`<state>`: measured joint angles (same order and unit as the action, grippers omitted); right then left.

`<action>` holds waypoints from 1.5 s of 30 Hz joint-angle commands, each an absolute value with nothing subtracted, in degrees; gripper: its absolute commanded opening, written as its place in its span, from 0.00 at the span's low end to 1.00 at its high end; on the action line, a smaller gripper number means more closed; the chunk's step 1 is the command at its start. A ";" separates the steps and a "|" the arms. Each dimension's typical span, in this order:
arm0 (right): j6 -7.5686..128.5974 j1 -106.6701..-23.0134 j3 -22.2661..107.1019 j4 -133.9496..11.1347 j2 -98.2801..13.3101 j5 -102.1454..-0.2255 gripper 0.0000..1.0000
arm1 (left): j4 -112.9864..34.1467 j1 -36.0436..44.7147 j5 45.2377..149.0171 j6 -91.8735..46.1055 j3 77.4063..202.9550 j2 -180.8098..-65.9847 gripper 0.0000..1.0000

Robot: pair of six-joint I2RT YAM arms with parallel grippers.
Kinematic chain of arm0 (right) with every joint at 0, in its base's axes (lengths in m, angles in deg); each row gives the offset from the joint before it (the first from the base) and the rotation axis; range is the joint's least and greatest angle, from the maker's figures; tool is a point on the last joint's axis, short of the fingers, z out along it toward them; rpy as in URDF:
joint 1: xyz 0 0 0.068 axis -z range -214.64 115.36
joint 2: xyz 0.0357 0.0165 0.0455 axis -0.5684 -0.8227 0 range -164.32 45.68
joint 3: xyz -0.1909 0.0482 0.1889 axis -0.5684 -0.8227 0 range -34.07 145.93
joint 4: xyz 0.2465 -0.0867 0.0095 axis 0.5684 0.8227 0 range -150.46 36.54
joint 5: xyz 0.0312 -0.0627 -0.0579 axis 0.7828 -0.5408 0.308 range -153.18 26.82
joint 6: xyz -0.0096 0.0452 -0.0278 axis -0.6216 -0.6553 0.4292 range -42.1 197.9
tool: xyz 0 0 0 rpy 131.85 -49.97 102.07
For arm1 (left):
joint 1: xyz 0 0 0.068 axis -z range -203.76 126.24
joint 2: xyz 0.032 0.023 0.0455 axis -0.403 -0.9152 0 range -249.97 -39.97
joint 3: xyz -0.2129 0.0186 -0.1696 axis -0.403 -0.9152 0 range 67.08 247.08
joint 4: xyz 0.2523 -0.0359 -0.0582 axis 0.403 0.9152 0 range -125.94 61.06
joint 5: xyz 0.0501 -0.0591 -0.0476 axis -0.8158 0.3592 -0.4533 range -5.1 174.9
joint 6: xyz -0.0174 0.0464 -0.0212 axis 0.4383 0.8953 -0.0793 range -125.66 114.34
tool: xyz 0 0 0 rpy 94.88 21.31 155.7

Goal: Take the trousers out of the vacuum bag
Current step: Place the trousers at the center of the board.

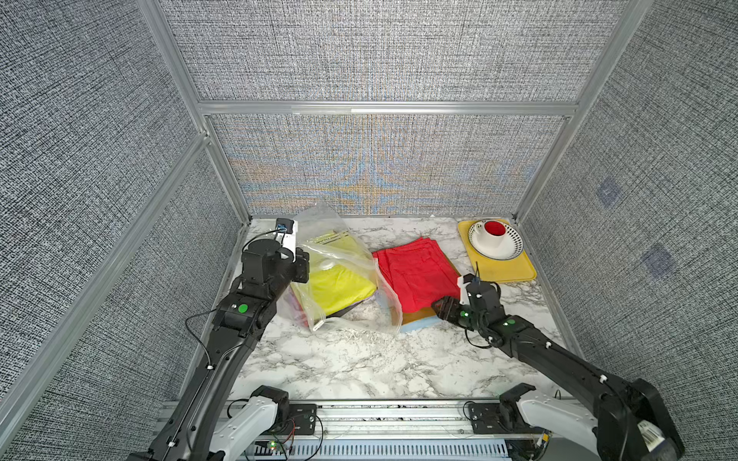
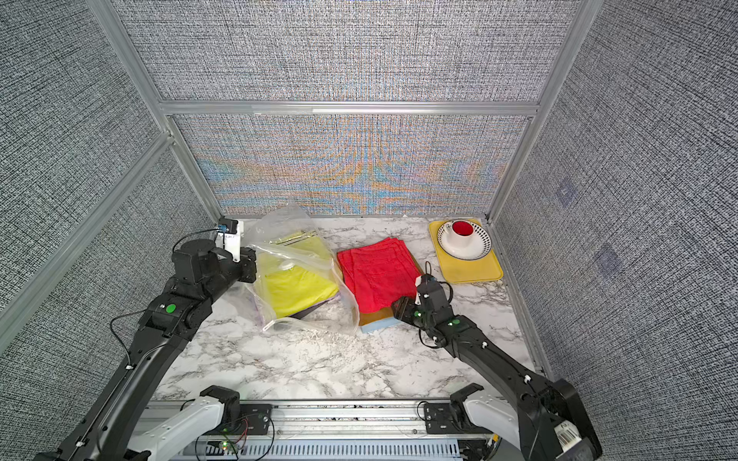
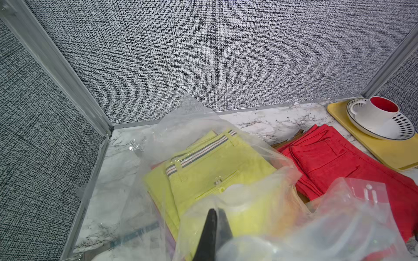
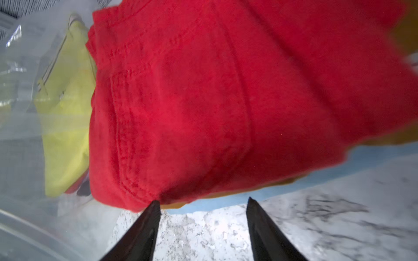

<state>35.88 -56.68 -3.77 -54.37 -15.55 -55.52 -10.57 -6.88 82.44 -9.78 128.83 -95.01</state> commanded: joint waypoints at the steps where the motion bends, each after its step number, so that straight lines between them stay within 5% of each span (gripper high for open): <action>1: 37.14 -53.21 -4.24 -54.23 -14.22 -56.50 0.66 | -13.55 -6.89 83.38 -10.06 129.30 -95.05 0.00; 12: 39.25 -44.76 -3.07 -58.99 -24.51 -53.30 0.62 | -13.54 -6.89 83.81 -10.14 129.13 -94.90 0.00; 22: 41.03 -39.73 1.16 -61.64 -29.97 -55.93 0.09 | -13.61 -6.90 83.56 -10.04 128.84 -95.08 0.00; 28: 45.65 -37.83 6.52 -57.60 -31.69 -59.50 0.12 | -13.83 -6.89 83.35 -10.02 128.66 -95.07 0.00; 39: 52.46 -40.11 12.36 -46.86 -21.75 -64.15 0.49 | -13.96 -6.89 83.82 -10.32 129.02 -95.86 0.00; 45: 54.67 -47.09 15.53 -46.75 -21.14 -58.42 0.45 | -14.72 -6.85 84.59 -10.74 129.21 -96.69 0.00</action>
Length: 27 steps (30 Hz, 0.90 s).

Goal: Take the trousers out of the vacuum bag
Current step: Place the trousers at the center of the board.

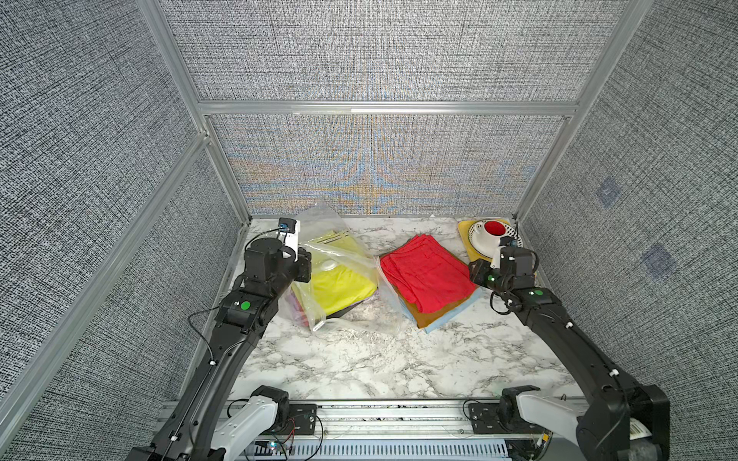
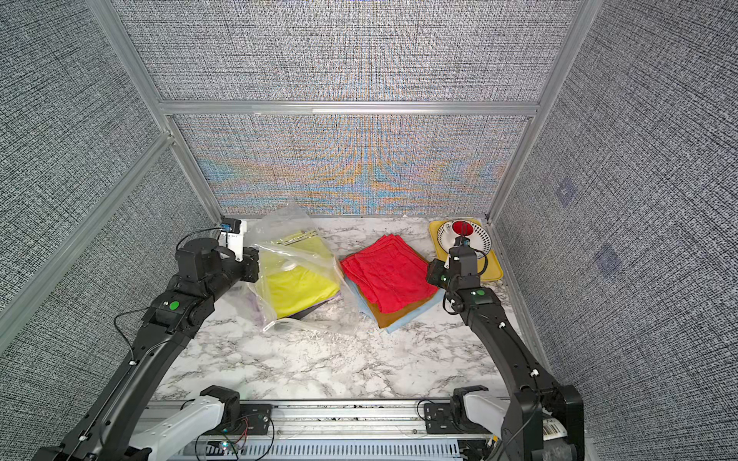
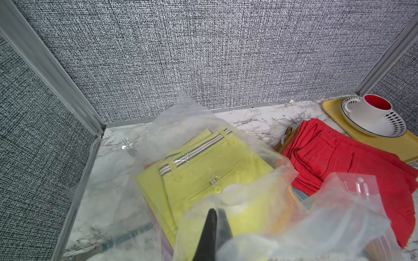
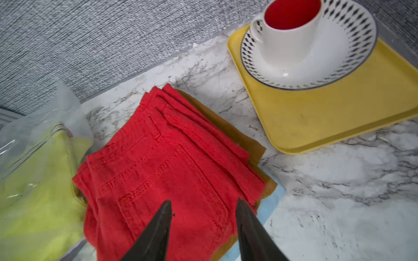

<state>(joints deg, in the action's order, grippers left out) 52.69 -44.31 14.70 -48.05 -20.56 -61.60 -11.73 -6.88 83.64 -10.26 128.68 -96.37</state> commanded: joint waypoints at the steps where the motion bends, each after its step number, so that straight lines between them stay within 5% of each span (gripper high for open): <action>1: 54.85 -49.13 16.12 -46.98 -21.98 -57.98 0.42 | -14.83 -6.89 84.71 -10.84 129.38 -96.82 0.00; 11: 52.63 -61.47 16.22 -50.15 -31.27 -58.52 0.27 | -14.76 -6.89 85.46 -10.73 130.18 -96.40 0.00; 27: 50.20 -67.03 14.48 -48.67 -32.45 -61.33 0.28 | -14.76 -6.89 87.10 -10.24 130.40 -97.58 0.00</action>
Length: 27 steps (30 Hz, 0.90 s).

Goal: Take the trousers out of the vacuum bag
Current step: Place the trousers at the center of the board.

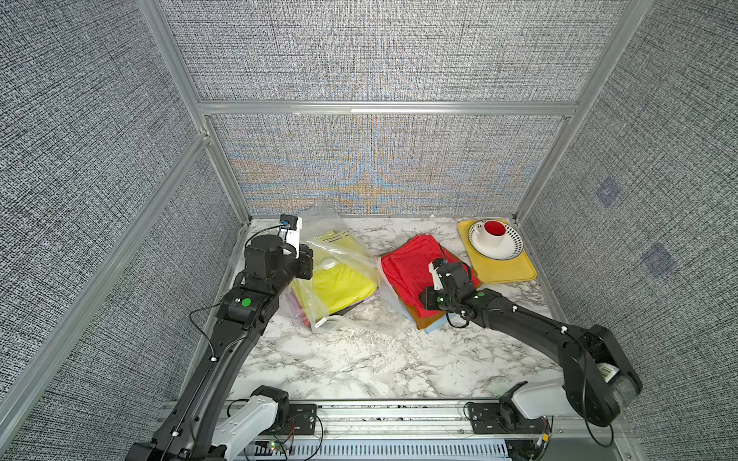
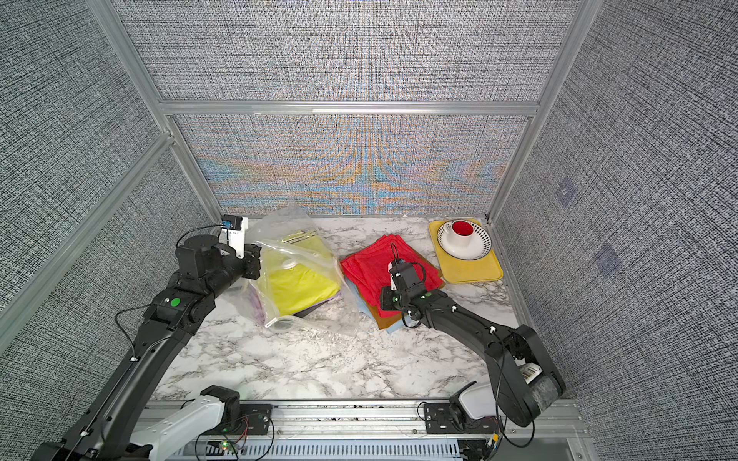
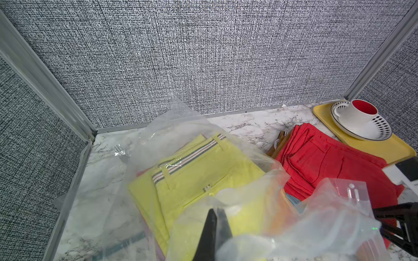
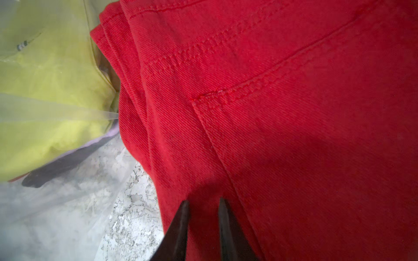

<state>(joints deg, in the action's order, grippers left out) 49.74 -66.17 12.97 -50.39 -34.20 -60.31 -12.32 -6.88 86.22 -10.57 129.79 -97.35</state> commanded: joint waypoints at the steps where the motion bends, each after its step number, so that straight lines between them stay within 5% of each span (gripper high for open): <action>1: 50.73 -67.57 15.39 -48.28 -31.31 -61.41 0.30 | -14.76 -6.87 87.18 -10.01 130.44 -97.69 0.00; 8: 55.15 -75.86 24.56 -48.17 -26.30 -61.37 0.52 | -14.49 -6.89 89.36 -9.05 132.13 -100.20 0.00; 18: 57.78 -89.69 29.88 -57.00 -36.18 -56.12 0.53 | -13.35 -6.87 93.03 -7.95 137.63 -105.78 0.00; 27: 53.66 -90.97 32.68 -60.85 -48.79 -56.86 0.53 | -12.84 -6.80 101.86 -6.47 140.43 -108.06 0.00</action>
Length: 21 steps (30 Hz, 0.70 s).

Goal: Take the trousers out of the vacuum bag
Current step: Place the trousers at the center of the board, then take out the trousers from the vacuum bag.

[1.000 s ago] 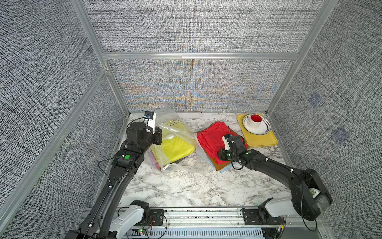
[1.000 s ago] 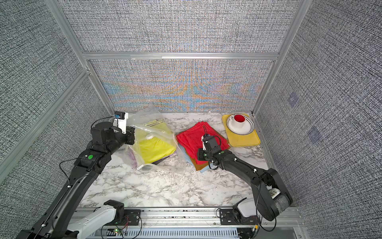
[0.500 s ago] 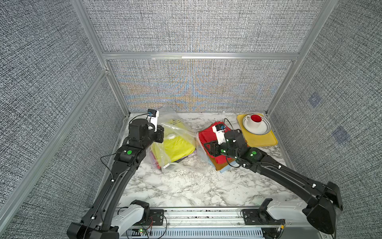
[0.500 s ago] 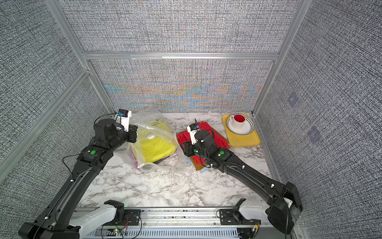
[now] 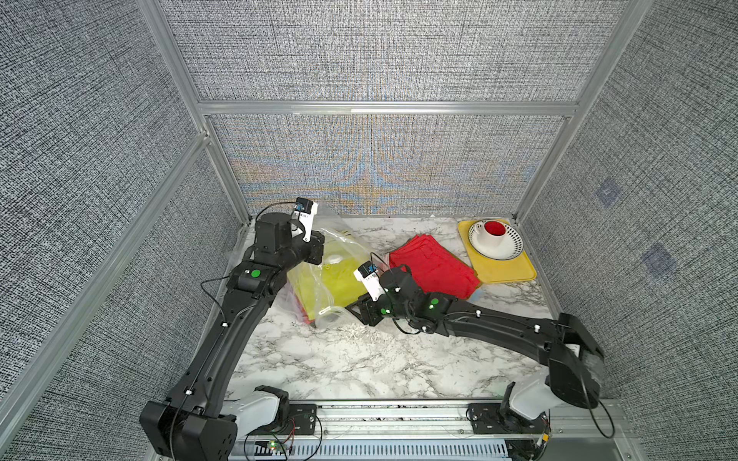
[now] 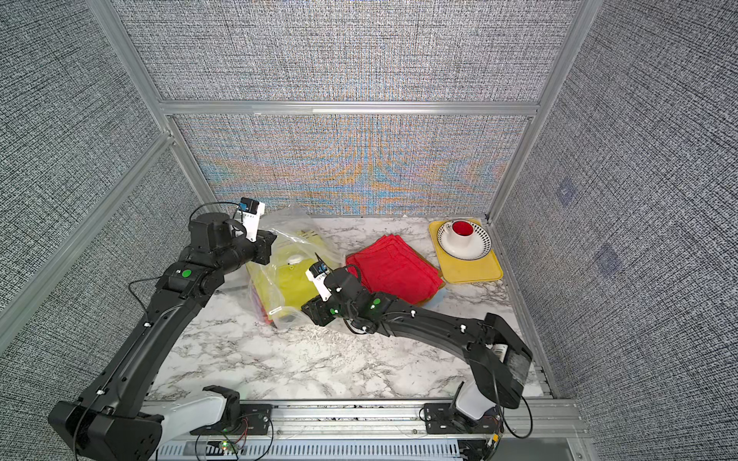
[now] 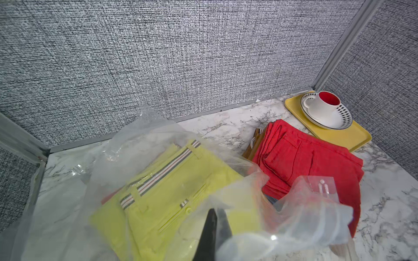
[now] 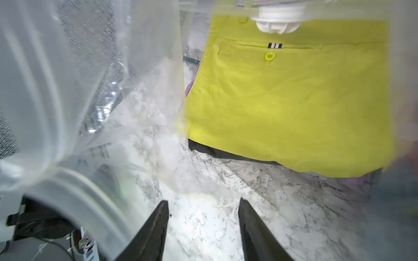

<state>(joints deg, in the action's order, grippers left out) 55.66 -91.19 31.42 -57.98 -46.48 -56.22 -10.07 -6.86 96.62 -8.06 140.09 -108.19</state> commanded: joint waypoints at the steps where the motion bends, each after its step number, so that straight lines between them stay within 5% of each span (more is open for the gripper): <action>1: 52.82 -90.73 33.39 -60.72 -49.97 -57.32 0.53 | -12.83 -6.78 102.71 -6.32 140.23 -107.94 0.00; 21: 39.11 -86.25 36.09 -66.35 -61.99 -48.04 0.62 | -12.30 -5.19 107.47 -3.33 139.27 -107.74 0.00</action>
<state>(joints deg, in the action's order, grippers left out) 41.43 -86.43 36.62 -63.72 -61.76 -49.34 -10.03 -5.37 105.24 -4.14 138.73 -107.28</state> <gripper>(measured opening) 0.616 0.050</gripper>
